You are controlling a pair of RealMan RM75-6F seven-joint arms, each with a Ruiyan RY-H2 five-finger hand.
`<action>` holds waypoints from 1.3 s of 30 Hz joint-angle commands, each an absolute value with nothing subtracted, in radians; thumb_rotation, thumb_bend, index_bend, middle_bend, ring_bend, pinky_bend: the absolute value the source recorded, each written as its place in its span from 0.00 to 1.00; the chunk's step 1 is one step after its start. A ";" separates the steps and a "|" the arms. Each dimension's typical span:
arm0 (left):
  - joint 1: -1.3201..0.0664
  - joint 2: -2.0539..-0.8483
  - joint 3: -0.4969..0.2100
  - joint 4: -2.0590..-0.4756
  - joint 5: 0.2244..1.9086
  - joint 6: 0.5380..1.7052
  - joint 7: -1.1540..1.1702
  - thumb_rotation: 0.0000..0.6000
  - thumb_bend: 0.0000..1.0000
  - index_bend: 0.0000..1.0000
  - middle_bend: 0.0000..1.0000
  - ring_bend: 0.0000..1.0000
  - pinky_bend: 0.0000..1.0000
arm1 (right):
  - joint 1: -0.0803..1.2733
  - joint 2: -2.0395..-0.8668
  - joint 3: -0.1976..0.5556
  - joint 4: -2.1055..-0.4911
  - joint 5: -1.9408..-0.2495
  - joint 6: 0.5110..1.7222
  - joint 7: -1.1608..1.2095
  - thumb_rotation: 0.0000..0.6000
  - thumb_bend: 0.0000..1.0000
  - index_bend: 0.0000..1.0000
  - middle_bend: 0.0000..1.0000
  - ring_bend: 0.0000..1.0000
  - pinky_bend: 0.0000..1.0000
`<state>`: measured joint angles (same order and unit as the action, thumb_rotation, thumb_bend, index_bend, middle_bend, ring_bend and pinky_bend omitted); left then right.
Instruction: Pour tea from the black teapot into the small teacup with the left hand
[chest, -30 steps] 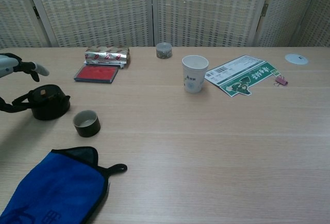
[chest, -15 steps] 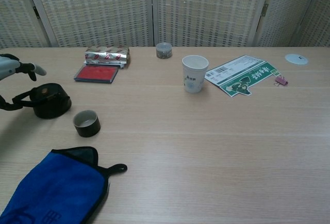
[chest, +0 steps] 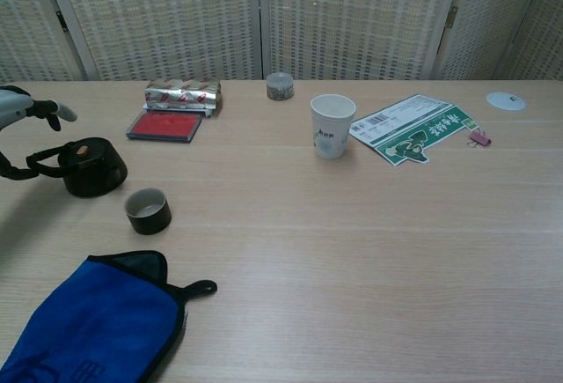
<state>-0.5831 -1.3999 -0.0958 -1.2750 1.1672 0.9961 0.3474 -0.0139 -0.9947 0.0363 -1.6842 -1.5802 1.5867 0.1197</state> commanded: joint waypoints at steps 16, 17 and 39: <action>-0.552 -1.369 -0.019 -1.269 1.427 1.076 0.098 1.00 0.26 0.39 0.34 0.28 0.00 | -0.017 -0.983 0.042 -1.696 -1.587 1.604 0.114 1.00 0.14 0.42 0.33 0.27 0.27; -0.552 -1.371 -0.015 -1.267 1.431 1.072 0.105 1.00 0.26 0.39 0.35 0.28 0.00 | -0.017 -0.982 0.043 -1.697 -1.588 1.606 0.114 1.00 0.14 0.42 0.33 0.27 0.27; -0.552 -1.416 -0.018 -1.175 1.432 1.041 0.103 1.00 0.26 0.43 0.39 0.31 0.00 | -0.022 -0.981 0.039 -1.703 -1.584 1.605 0.106 1.00 0.14 0.42 0.33 0.27 0.27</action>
<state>-0.5517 -1.4154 -0.0177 -1.1764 1.4327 1.0422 0.1026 -0.0220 -0.9814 0.0390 -1.7027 -1.5840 1.6047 0.1062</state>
